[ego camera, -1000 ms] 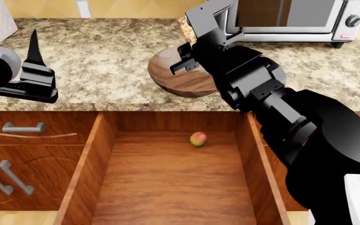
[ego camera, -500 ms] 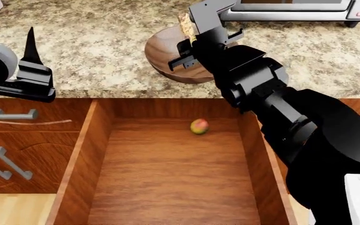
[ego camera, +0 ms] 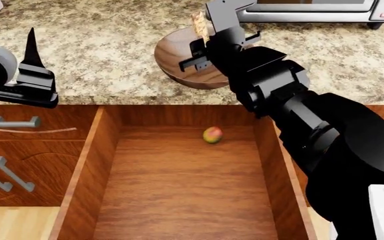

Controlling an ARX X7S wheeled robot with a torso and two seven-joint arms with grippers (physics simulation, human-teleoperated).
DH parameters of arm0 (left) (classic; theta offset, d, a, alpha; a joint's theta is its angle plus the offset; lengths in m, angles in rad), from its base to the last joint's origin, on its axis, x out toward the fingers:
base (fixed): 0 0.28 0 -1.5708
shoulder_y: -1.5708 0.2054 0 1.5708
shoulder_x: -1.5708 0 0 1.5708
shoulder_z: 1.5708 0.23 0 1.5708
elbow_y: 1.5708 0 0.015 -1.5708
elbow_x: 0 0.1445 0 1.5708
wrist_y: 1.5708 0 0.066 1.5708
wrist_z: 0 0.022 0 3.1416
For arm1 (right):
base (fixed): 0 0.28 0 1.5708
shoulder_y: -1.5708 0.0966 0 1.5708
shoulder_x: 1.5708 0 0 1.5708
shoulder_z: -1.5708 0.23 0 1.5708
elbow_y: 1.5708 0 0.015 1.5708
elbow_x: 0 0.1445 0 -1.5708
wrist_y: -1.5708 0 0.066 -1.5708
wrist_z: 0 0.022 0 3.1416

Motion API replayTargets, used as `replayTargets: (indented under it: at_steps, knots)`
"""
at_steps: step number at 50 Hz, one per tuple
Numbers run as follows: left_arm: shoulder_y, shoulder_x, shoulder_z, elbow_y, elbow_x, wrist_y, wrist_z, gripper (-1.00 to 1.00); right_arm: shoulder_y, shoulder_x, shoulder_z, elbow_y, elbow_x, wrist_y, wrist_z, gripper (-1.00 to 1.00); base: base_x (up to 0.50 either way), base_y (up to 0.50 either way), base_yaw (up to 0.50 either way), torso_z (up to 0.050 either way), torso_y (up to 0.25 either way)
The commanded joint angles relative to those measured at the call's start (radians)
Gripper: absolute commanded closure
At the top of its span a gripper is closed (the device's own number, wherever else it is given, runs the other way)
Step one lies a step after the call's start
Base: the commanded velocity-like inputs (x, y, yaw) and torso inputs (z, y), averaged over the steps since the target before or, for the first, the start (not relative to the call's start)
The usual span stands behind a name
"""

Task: Place the bar in the bowl and close the drawer.

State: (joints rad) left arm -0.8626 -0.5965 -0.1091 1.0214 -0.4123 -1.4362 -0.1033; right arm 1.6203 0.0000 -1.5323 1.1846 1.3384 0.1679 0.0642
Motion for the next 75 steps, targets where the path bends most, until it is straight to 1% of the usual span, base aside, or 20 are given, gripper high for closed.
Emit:
replayTargets:
  at_steps: [1, 9, 17, 18, 45, 52, 56, 58, 61, 68, 69, 73, 75]
  knots:
    - [0.004, -0.005, 0.001, -0.006, -0.017, 0.008, -0.021, -1.00, -0.002, 0.000, -0.001, -0.001, -0.015, 0.017, -0.006, 1.00, 0.00, 0.00, 0.00, 0.000, 0.000]
    - [0.007, -0.008, 0.005, -0.012, -0.028, 0.015, -0.033, -1.00, 0.002, 0.000, 0.000, -0.005, -0.016, 0.055, -0.011, 1.00, 0.00, 0.00, 0.00, 0.000, 0.000]
    - [0.015, -0.012, 0.006, -0.014, -0.038, 0.023, -0.043, -1.00, 0.006, 0.000, 0.001, -0.002, -0.002, 0.041, -0.008, 1.00, 0.00, 0.00, 0.00, 0.000, 0.000]
    - [0.015, -0.012, 0.005, -0.014, -0.039, 0.024, -0.045, -1.00, 0.006, 0.000, 0.001, -0.001, 0.000, 0.039, -0.007, -1.00, 0.00, 0.00, 0.00, 0.000, 0.000]
    - [0.000, -0.025, 0.002, -0.018, -0.084, 0.019, -0.074, -1.00, 0.018, 0.000, 0.000, 0.004, 0.005, 0.009, -0.008, -1.00, 0.00, 0.00, 0.00, 0.000, 0.000]
    - [0.009, -0.031, -0.006, -0.010, -0.097, 0.027, -0.080, -1.00, 0.041, 0.000, 0.004, 0.009, 0.014, -0.077, 0.006, -1.00, 0.00, 0.00, 0.00, 0.000, 0.000]
    - [0.022, -0.025, -0.011, -0.015, -0.102, 0.047, -0.086, -1.00, 0.054, 0.000, 0.003, 0.005, 0.030, -0.196, 0.032, -1.00, 0.00, 0.00, 0.00, 0.000, 0.000]
    - [0.025, -0.023, -0.016, -0.015, -0.109, 0.046, -0.086, -1.00, 0.056, 0.000, -0.002, 0.002, 0.002, -0.276, 0.064, -1.00, 0.00, 0.00, 0.00, 0.000, 0.205]
    - [0.023, -0.020, -0.030, -0.012, -0.121, 0.035, -0.087, -1.00, 0.065, 0.000, 0.008, -0.001, 0.008, -0.337, 0.084, -1.00, 0.00, 0.00, 0.00, 0.000, 0.250]
    - [0.021, -0.017, -0.049, -0.009, -0.145, 0.019, -0.096, -1.00, 0.088, 0.000, 0.010, -0.012, 0.042, -0.394, 0.108, -1.00, 0.00, 0.00, 0.00, 0.000, 0.250]
    - [0.024, -0.018, -0.051, -0.009, -0.147, 0.021, -0.098, -1.00, 0.092, 0.007, 0.009, -0.026, 0.041, -0.395, 0.118, -1.00, 0.00, 0.00, 0.00, 0.000, 0.250]
    - [0.032, -0.019, -0.049, -0.014, -0.151, 0.029, -0.105, -1.00, 0.099, 0.250, -0.007, -0.510, 0.035, -0.362, 0.374, -1.00, 0.00, 0.00, 0.00, 0.000, 0.250]
    - [0.029, -0.018, -0.051, -0.014, -0.157, 0.025, -0.108, -1.00, 0.102, 0.339, -0.012, -0.674, 0.030, -0.354, 0.461, -1.00, 0.00, 0.00, 0.00, 0.000, 0.250]
